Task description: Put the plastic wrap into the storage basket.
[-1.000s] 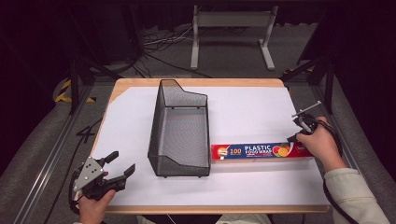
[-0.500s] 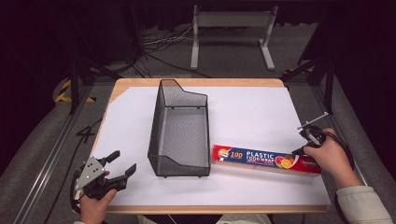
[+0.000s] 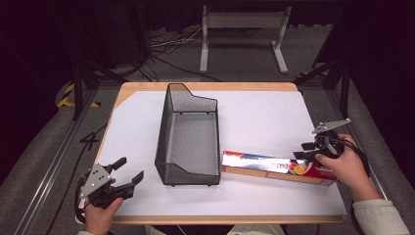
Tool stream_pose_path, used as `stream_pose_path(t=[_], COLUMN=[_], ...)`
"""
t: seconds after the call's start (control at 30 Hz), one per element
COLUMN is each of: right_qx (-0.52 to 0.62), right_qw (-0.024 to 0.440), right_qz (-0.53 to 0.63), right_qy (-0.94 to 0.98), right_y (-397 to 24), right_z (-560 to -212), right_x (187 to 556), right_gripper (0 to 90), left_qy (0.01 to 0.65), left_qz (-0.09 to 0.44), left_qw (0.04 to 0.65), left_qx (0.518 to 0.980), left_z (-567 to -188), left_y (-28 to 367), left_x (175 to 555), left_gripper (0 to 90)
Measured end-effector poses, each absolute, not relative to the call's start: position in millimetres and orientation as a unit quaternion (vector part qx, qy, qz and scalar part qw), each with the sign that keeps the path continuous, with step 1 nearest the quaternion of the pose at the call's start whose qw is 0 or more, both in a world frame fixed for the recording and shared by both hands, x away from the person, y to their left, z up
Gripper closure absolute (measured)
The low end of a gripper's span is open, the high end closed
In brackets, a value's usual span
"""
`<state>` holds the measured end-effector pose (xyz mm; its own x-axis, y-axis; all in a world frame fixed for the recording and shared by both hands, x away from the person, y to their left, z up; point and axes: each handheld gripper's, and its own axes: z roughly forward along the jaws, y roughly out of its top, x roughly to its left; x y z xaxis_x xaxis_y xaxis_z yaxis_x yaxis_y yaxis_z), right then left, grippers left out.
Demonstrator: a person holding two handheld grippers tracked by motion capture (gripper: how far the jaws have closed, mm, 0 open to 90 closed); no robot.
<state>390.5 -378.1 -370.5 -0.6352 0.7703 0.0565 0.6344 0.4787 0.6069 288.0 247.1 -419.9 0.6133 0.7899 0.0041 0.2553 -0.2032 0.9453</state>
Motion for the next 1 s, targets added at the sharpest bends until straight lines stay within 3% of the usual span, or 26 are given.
stream_pose_path(t=[0.13,0.3,0.73,1.0], right_qx=[0.346,0.267,0.202,0.187], right_qw=[0.107,0.1,0.096,0.106], right_qz=[0.334,0.348,0.328,0.301], right_qy=[0.87,0.893,0.918,0.929], right_y=[-365.6,-346.0,-315.1,-300.3], right_z=[-365.7,-362.3,-368.9,-383.1], right_x=[383.8,377.6,381.1,384.6], right_gripper=[23.4,14.7,6.9,9.7], left_qy=[0.356,0.354,0.355,0.357], left_qz=[0.255,0.258,0.256,0.257], left_qw=[0.518,0.518,0.518,0.517], left_qx=[0.734,0.735,0.735,0.734], left_z=[-420.2,-419.8,-420.0,-420.1], left_y=[247.2,246.9,246.1,247.9], left_x=[289.1,288.8,288.9,287.4], left_gripper=[25.2,25.2,25.2,25.2])
